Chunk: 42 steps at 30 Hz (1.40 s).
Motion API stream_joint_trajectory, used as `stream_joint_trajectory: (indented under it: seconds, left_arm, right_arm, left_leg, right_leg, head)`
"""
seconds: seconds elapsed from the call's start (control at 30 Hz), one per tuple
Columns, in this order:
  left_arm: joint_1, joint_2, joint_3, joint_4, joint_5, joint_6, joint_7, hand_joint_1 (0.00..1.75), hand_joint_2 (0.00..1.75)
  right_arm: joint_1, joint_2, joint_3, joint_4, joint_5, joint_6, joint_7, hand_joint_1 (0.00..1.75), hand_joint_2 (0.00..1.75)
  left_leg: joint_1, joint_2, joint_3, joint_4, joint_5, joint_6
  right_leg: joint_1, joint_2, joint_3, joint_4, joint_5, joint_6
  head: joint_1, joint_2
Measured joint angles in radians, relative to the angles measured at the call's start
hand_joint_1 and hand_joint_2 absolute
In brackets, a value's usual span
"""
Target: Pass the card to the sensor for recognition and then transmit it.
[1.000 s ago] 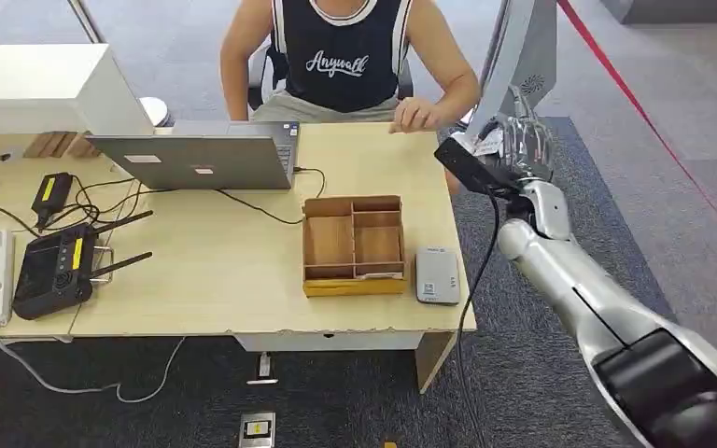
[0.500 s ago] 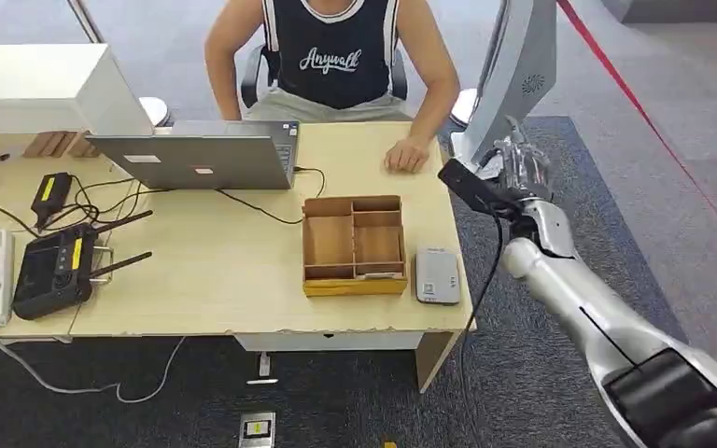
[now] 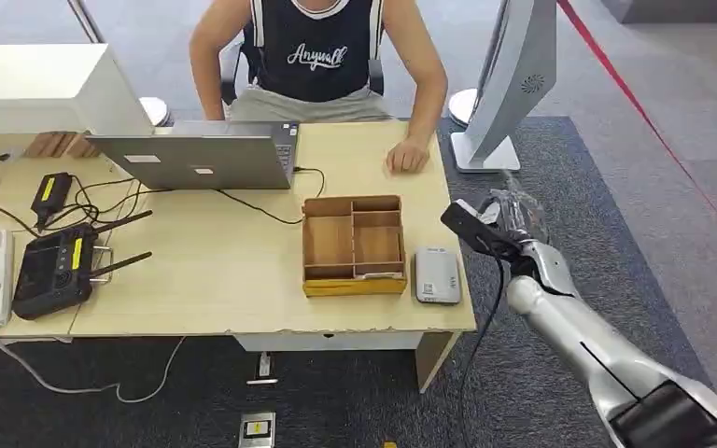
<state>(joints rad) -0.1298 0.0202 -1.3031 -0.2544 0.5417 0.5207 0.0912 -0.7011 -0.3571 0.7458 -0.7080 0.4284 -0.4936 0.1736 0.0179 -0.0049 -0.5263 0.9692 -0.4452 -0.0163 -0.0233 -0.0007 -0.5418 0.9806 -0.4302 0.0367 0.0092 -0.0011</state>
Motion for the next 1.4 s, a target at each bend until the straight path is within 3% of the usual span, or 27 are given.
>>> stream_joint_trajectory:
  seconds: [0.2,1.4]
  left_arm:
    - [0.001,0.0,0.004,0.0,0.004,0.0,0.001,0.0,0.0]
    - [0.001,-0.001,0.004,-0.002,-0.003,0.003,0.003,0.0,0.0]
  right_arm:
    - [0.055,0.0,0.014,0.0,-0.01,0.0,0.003,1.75,1.75]
    - [0.133,0.02,0.062,-0.064,-0.016,0.024,0.032,1.75,1.75]
  left_leg:
    - [0.0,0.0,0.0,0.0,0.0,0.0]
    - [0.0,0.001,0.001,0.0,0.0,0.0]
  right_leg:
    - [0.0,0.0,0.0,0.0,0.0,0.0]
    - [0.0,0.0,0.0,0.0,0.0,0.0]
  head:
    - [0.0,0.0]
    - [0.0,0.0]
